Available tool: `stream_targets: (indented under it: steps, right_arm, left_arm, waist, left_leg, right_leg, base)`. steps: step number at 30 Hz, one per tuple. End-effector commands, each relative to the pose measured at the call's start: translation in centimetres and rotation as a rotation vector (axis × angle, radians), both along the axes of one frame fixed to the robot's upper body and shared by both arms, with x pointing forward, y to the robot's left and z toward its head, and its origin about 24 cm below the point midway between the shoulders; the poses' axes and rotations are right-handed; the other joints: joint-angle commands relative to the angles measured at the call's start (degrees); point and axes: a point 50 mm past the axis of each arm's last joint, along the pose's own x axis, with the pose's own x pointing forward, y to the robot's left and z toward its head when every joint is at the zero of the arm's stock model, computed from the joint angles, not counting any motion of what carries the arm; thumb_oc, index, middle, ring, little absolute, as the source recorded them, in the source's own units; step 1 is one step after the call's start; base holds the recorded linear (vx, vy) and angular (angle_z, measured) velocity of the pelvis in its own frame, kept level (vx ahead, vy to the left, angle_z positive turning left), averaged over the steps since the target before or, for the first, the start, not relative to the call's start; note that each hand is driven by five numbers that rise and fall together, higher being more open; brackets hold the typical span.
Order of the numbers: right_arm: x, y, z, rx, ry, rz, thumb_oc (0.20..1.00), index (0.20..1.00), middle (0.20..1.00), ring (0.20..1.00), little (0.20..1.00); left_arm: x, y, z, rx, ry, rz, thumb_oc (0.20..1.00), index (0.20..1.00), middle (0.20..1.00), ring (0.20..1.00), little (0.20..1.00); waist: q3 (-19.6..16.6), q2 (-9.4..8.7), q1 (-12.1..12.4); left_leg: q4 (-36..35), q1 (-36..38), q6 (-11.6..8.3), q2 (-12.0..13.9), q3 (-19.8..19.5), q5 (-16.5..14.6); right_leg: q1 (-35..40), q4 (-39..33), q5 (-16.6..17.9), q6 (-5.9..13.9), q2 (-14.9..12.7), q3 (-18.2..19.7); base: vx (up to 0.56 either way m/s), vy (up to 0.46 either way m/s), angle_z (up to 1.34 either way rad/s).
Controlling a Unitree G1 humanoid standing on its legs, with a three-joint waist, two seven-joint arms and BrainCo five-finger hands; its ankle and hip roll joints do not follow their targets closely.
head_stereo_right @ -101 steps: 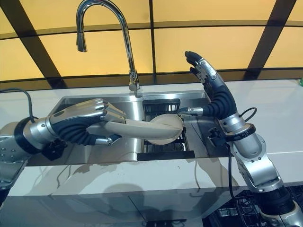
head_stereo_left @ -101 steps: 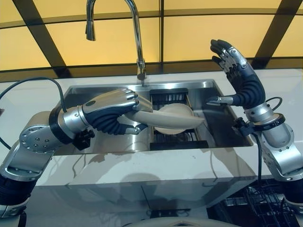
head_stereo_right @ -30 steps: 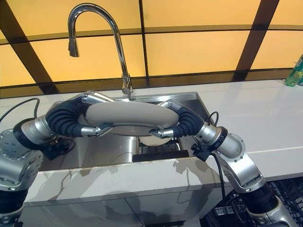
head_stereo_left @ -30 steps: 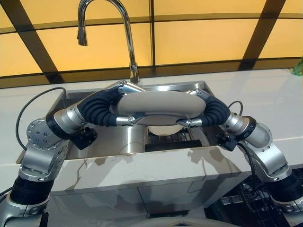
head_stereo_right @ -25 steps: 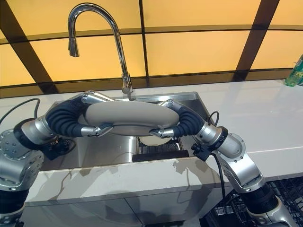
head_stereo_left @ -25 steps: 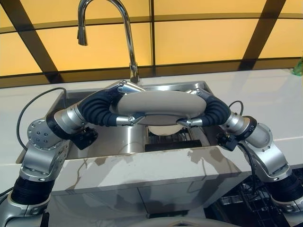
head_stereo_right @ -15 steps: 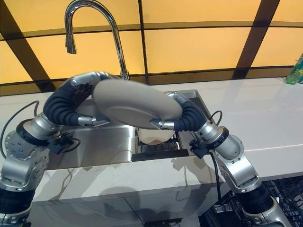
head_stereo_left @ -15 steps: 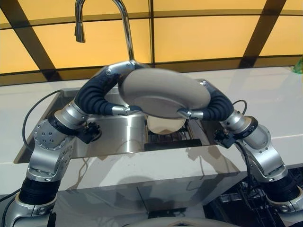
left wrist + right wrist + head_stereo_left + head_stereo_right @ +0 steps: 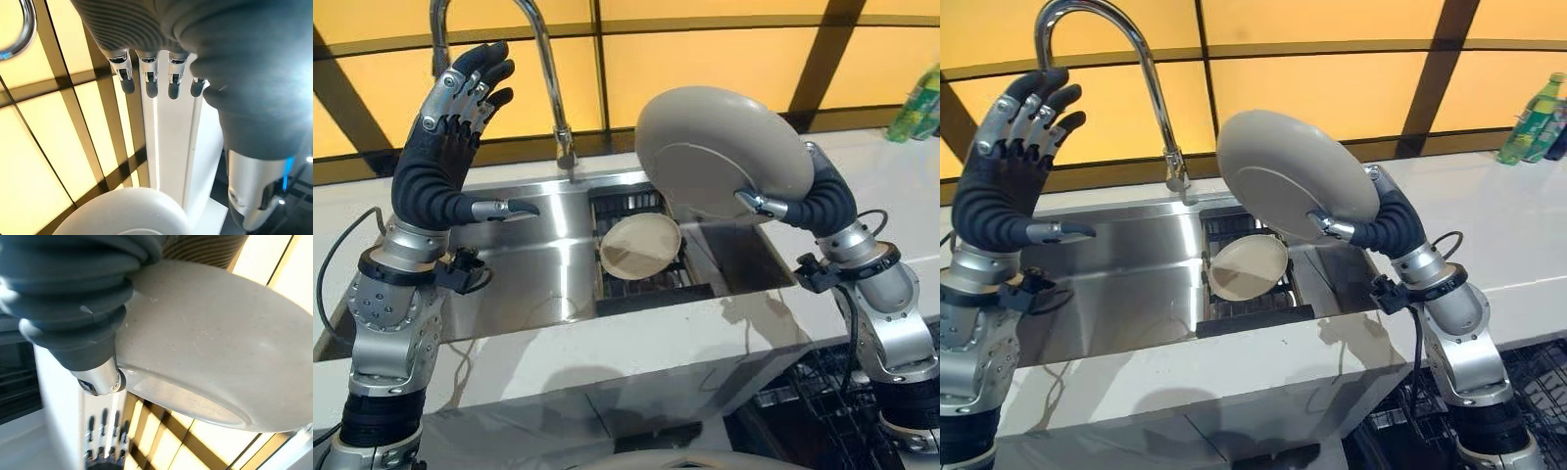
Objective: Pick up plates and place into dishwasher.
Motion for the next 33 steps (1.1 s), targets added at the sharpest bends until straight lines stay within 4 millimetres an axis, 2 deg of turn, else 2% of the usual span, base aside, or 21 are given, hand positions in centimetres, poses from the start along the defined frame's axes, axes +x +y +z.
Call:
stream_targets:
  steps: [1,2,4,6,7,9,17,20,25,27,29,30,33]
  right_arm:
    - [-0.4,-1.3,2.4,-0.013,-0.148,-0.093,0.2,0.2,0.2,0.2,0.2]
    - [-0.2,-1.4,2.6,-0.013,-0.157,-0.108,0.2,0.2,0.2,0.2,0.2]
    - [0.0,-1.9,3.1,-0.007,-0.175,-0.154,0.2,0.2,0.2,0.2,0.2]
    - [-0.2,-2.8,2.9,-0.011,-0.178,-0.219,0.2,0.2,0.2,0.2,0.2]
    - [-0.2,-2.8,2.8,-0.011,-0.178,-0.22,0.2,0.2,0.2,0.2,0.2]
    - [-0.5,-4.0,2.3,-0.019,-0.164,-0.299,0.2,0.2,0.2,0.2,0.2]
    - [-1.6,-8.2,0.5,-0.005,-0.107,-0.536,0.2,0.2,0.2,0.2,0.2]
    - [-2.1,-9.6,-0.2,-0.013,-0.076,-0.607,0.2,0.2,0.2,0.2,0.2]
    - [-2.4,-11.4,-1.6,0.018,-0.004,-0.656,0.2,0.2,0.2,0.2,0.2]
    - [-2.7,-12.2,-2.6,0.01,0.032,-0.727,0.2,0.2,0.2,0.2,0.2]
    - [-3.1,-12.9,-3.3,0.001,0.056,-0.788,0.2,0.2,0.2,0.2,0.2]
    - [-3.4,-13.5,-3.9,-0.011,0.08,-0.838,0.2,0.2,0.2,0.2,0.2]
    - [-3.8,-14.2,-5.1,-0.003,0.123,-0.921,0.2,0.2,0.2,0.2,0.2]
  left_arm:
    - [-0.2,2.3,0.5,-0.044,-0.053,0.082,1.0,1.0,1.0,1.0,1.0]
    - [-0.3,2.5,0.5,-0.043,-0.058,0.1,1.0,1.0,1.0,1.0,1.0]
    - [-0.5,2.8,0.7,-0.052,-0.059,0.109,1.0,1.0,1.0,1.0,1.0]
    - [-0.3,3.1,0.7,-0.063,-0.044,0.119,1.0,1.0,1.0,1.0,1.0]
    - [-0.3,3.1,0.7,-0.063,-0.043,0.118,1.0,1.0,1.0,1.0,1.0]
    - [0.2,3.2,0.4,-0.071,-0.006,0.135,1.0,1.0,1.0,1.0,1.0]
    - [0.7,4.5,0.6,-0.091,-0.001,0.215,1.0,1.0,1.0,1.0,1.0]
    - [0.7,5.0,0.7,-0.088,-0.009,0.237,1.0,1.0,1.0,1.0,1.0]
    - [0.4,5.6,0.5,-0.079,-0.021,0.276,1.0,1.0,1.0,1.0,1.0]
    - [0.3,5.8,0.5,-0.07,-0.023,0.28,1.0,1.0,1.0,1.0,1.0]
    - [0.3,5.7,0.7,-0.063,-0.02,0.276,1.0,1.0,1.0,1.0,1.0]
    - [0.2,5.7,0.7,-0.056,-0.019,0.274,1.0,1.0,1.0,1.0,1.0]
    - [0.0,5.7,0.7,-0.033,-0.017,0.279,1.0,1.0,1.0,1.0,1.0]
  waist:
    - [-1.3,-2.99,-0.3]
    - [-0.6,-2.94,0.0]
    - [-0.7,-2.55,-0.4]
    - [-0.9,-1.69,-1.9]
    - [-1.0,-1.7,-1.7]
    - [-1.1,-1.09,-3.6]
    - [1.1,-0.27,-9.2]
    - [2.0,-0.46,-10.5]
    - [2.7,-1.03,-10.6]
    - [3.0,-1.05,-11.0]
    - [3.2,-1.01,-11.3]
    - [3.2,-0.98,-11.2]
    - [2.9,-1.2,-10.2]
  left_leg:
    - [16.9,-5.7,0.76,-3.5,-10.4,-10.9]
    - [16.4,-5.4,1.46,-4.0,-11.9,-10.9]
    - [13.6,-4.6,2.23,-4.2,-12.6,-9.9]
    - [10.1,-3.1,2.37,-3.4,-11.4,-9.0]
    - [9.8,-2.9,2.37,-3.4,-11.3,-8.8]
    - [7.6,-1.7,2.62,-3.4,-10.6,-8.4]
    - [4.8,0.8,4.56,-5.1,-7.1,-9.9]
    - [5.8,1.2,5.1,-5.4,-4.8,-11.6]
    - [6.0,1.3,5.49,-5.0,-1.0,-12.1]
    - [6.0,1.1,5.81,-4.6,-0.4,-11.9]
    - [6.5,0.5,6.05,-4.5,-0.2,-12.0]
    - [6.9,-0.2,6.29,-4.5,-0.3,-11.8]
    - [7.5,-1.8,5.89,-4.6,-0.4,-11.5]
  right_leg:
    - [-2.9,3.0,1.1,0.45,-0.3,-1.1]
    - [-3.2,4.0,1.1,0.39,0.0,-0.1]
    - [-4.0,5.0,0.6,0.4,0.3,1.1]
    - [-4.8,6.1,0.0,0.94,0.2,1.7]
    - [-4.8,6.2,-0.1,0.95,0.2,1.8]
    - [-5.8,6.9,0.0,1.9,-0.3,3.0]
    - [-12.0,9.0,3.5,6.18,-3.8,6.9]
    - [-13.6,9.5,4.7,7.41,-4.7,6.7]
    - [-16.2,11.0,6.5,7.95,-6.1,4.4]
    - [-17.1,13.9,6.9,7.74,-5.7,5.2]
    - [-17.6,17.0,5.8,7.31,-4.6,6.1]
    - [-17.3,17.9,4.2,6.96,-4.0,6.0]
    - [-15.1,14.2,2.8,6.83,-5.0,4.5]
  base:
    - [-0.12,0.067,-0.7]
    - [-0.12,0.083,-0.81]
    - [-0.11,0.175,-0.89]
    - [-0.08,0.22,-0.64]
    - [-0.06,0.206,-0.3]
    - [-0.06,0.211,-0.64]
    - [-0.11,0.204,-0.45]
    - [-0.09,0.097,-0.43]
    - [-0.09,-0.012,-0.65]
    - [-0.07,-0.069,-0.57]
    - [-0.06,-0.066,-0.32]
    - [-0.05,-0.101,-0.14]
    - [-0.02,-0.165,-0.05]
